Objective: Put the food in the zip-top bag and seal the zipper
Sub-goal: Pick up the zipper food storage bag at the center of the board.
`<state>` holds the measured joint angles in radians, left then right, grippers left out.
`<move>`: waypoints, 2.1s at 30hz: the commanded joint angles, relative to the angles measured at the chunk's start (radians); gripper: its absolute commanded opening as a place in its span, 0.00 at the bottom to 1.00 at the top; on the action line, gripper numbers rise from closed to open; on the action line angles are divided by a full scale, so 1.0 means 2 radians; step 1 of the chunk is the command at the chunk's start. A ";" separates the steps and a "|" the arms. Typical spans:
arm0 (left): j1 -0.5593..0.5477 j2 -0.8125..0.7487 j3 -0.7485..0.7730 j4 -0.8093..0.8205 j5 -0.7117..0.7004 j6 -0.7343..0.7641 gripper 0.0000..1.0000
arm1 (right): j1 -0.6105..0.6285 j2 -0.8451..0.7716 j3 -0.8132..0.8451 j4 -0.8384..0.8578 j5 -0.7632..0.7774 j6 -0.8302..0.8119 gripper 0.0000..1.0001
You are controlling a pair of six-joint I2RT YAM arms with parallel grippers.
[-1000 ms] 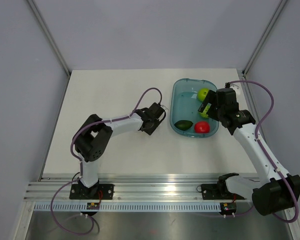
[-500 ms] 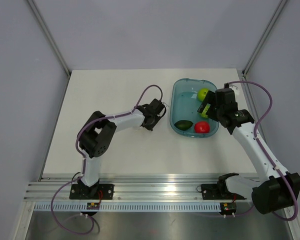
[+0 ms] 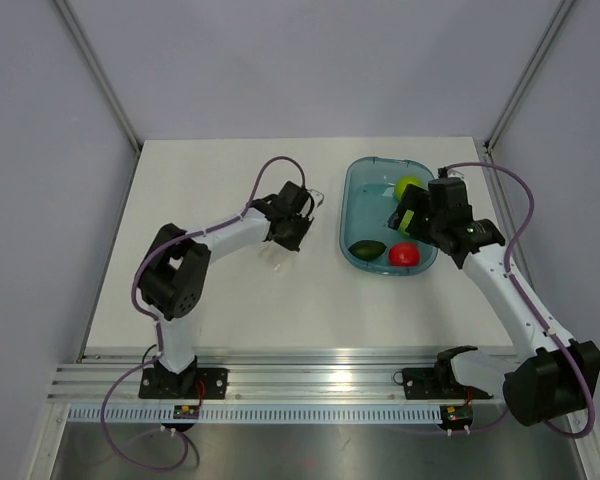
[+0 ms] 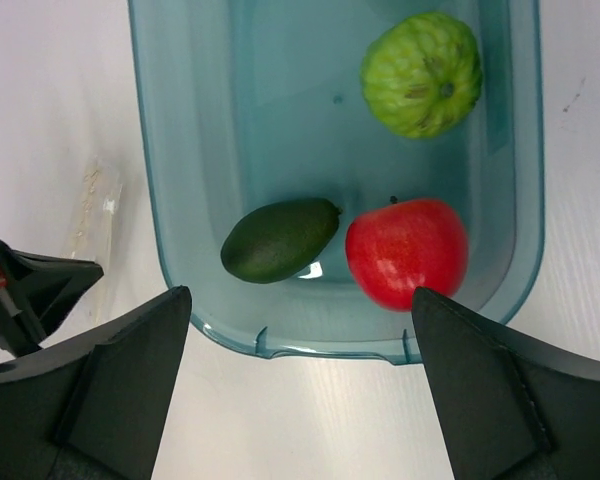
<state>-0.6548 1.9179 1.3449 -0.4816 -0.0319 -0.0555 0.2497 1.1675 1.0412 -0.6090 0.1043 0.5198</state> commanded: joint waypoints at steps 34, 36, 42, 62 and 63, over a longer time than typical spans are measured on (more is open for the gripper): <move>0.113 -0.193 -0.107 0.129 0.266 -0.265 0.00 | 0.240 0.296 0.230 0.018 0.012 0.091 0.79; 0.113 -0.192 -0.106 0.128 0.267 -0.264 0.00 | 0.240 0.306 0.236 0.014 0.015 0.089 0.79; 0.113 -0.196 -0.100 0.124 0.275 -0.262 0.00 | 0.240 0.325 0.240 0.015 0.020 0.091 0.73; 0.155 -0.171 -0.083 0.034 0.236 -0.206 0.00 | 0.242 0.332 0.276 -0.001 0.058 0.077 0.00; 0.154 -0.165 -0.083 0.035 0.241 -0.208 0.00 | 0.247 0.334 0.279 -0.001 0.054 0.078 0.00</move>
<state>-0.3523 1.5738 1.1442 -0.4030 0.4438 -0.4953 0.7330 1.8339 1.5505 -0.6235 0.2108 0.6716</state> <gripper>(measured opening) 0.004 0.012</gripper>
